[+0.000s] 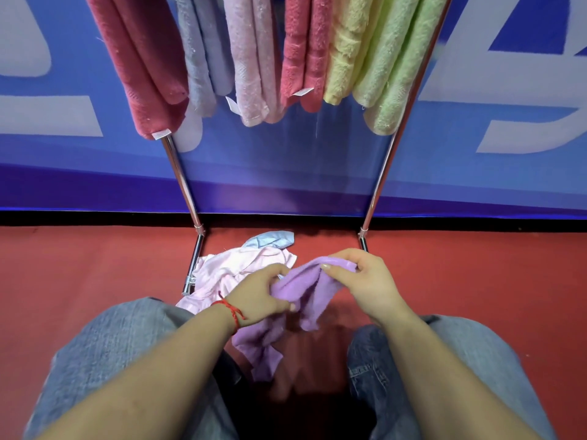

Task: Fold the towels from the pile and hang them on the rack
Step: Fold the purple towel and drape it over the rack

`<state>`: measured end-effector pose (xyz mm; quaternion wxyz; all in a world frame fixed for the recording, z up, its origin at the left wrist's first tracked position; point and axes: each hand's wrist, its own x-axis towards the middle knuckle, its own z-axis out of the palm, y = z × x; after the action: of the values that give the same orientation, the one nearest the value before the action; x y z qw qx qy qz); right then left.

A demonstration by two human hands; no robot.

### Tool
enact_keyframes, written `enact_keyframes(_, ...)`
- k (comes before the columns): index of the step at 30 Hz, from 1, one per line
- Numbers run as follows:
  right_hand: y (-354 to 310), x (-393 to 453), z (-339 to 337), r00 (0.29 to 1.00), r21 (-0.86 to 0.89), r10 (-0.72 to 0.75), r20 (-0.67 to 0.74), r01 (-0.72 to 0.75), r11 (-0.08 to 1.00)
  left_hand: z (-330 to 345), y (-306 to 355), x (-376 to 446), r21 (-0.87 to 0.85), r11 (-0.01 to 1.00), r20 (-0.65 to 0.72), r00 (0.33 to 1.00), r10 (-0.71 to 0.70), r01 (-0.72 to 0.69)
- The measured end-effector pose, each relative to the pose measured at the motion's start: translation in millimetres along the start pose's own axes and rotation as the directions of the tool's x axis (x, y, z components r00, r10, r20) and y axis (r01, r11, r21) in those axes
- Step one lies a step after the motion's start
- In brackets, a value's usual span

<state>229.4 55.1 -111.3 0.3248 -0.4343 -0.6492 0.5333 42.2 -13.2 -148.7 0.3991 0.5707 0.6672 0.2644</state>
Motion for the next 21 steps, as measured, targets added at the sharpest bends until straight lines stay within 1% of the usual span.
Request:
enact_keyframes(1,0.2,0.3,3.3,1.000,0.000,0.003,0.017,-0.003,1.000,3.4,4.0,1.2,-0.014,1.000,0.024,0.999,0.021,-0.020)
enact_keyframes(3,3.7,2.0,9.4,0.999,-0.024,0.030,0.043,-0.029,0.999,8.6,12.6,4.5,-0.116,0.991,0.015,0.997,0.073,-0.071)
enact_keyframes(5,8.6,3.4,14.8,0.997,-0.064,0.063,0.054,-0.060,0.996,12.2,16.3,8.6,-0.228,0.971,-0.009,0.997,0.077,-0.077)
enact_keyframes(6,10.6,4.0,17.4,0.996,-0.055,0.070,0.056,-0.067,0.996,13.6,16.9,10.5,-0.260,0.963,-0.021,0.997,0.068,-0.071)
enact_keyframes(7,12.2,4.7,19.1,0.996,-0.026,0.077,0.051,-0.076,0.997,14.5,17.4,12.5,-0.260,0.964,-0.030,0.998,0.058,-0.064)
enact_keyframes(9,12.6,6.4,19.5,0.995,0.040,0.092,0.035,-0.094,0.995,16.0,16.7,16.4,-0.200,0.977,-0.049,0.997,0.064,-0.073)
enact_keyframes(12,15.4,8.8,17.8,0.992,0.072,0.125,0.002,-0.125,0.989,13.4,21.0,18.2,-0.136,0.984,-0.136,0.986,0.097,-0.116)
enact_keyframes(14,17.6,10.3,16.3,0.989,0.009,0.144,-0.037,-0.143,0.990,10.1,22.8,17.6,-0.169,0.977,-0.158,0.982,0.102,-0.128)
enact_keyframes(16,18.1,11.1,15.0,0.989,-0.056,0.139,-0.055,-0.142,0.988,9.8,23.3,17.0,-0.213,0.971,-0.119,0.989,0.086,-0.110)
enact_keyframes(19,15.3,9.1,15.4,0.991,-0.100,0.135,-0.005,-0.135,0.986,11.5,25.3,13.4,-0.236,0.970,-0.065,0.997,0.050,-0.064)
enact_keyframes(20,14.6,7.5,16.6,0.992,-0.123,0.126,0.016,-0.124,0.985,12.3,25.9,12.6,-0.222,0.973,-0.057,0.997,0.058,-0.070)
enact_keyframes(21,15.3,6.2,18.2,0.993,-0.154,0.116,0.026,-0.111,0.982,12.6,26.4,12.1,-0.170,0.981,-0.056,0.995,0.085,-0.093)
